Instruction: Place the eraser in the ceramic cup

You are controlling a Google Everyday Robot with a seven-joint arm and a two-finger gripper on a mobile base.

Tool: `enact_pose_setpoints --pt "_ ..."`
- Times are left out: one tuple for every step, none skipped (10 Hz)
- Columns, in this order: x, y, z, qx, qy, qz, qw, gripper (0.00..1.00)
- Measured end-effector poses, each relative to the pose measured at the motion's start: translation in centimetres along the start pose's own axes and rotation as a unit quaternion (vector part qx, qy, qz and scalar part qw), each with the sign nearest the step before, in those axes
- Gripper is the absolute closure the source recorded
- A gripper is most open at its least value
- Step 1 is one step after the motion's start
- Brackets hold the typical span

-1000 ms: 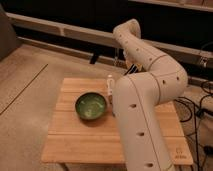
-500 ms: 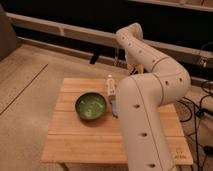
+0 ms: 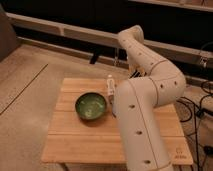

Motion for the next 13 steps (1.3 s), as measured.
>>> enact_pose_setpoints --pt "-0.3 0.2 -0.2 0.000 -0.004 -0.001 1.0000 1.00" --pt "-0.6 0.7 -0.4 -0.001 -0.009 -0.004 1.0000 1.00" --pt "-0.6 1.2 -0.6 -0.002 -0.010 -0.008 0.9999 1.00" --pt "-0.5 1.9 -0.8 -0.004 -0.011 -0.015 0.9998 1.00" --pt "-0.3 2.1 -0.5 -0.003 -0.007 -0.017 0.9998 1.00" --pt "-0.2 2.1 -0.3 -0.001 -0.004 -0.018 0.9998 1.00" --pt "-0.1 2.0 0.0 0.001 0.001 -0.018 0.9998 1.00" --pt "0.0 1.7 0.3 0.003 0.006 -0.016 0.9998 1.00" --pt "0.1 1.6 0.5 0.005 0.009 -0.015 0.9998 1.00" --pt "0.1 1.5 0.7 0.006 0.012 -0.014 0.9998 1.00" --pt "0.2 1.5 0.8 0.006 0.014 -0.014 0.9998 1.00" --pt "0.3 1.6 0.9 0.006 0.017 -0.015 0.9997 1.00" --pt "0.4 1.7 1.0 0.005 0.020 -0.017 0.9996 1.00"
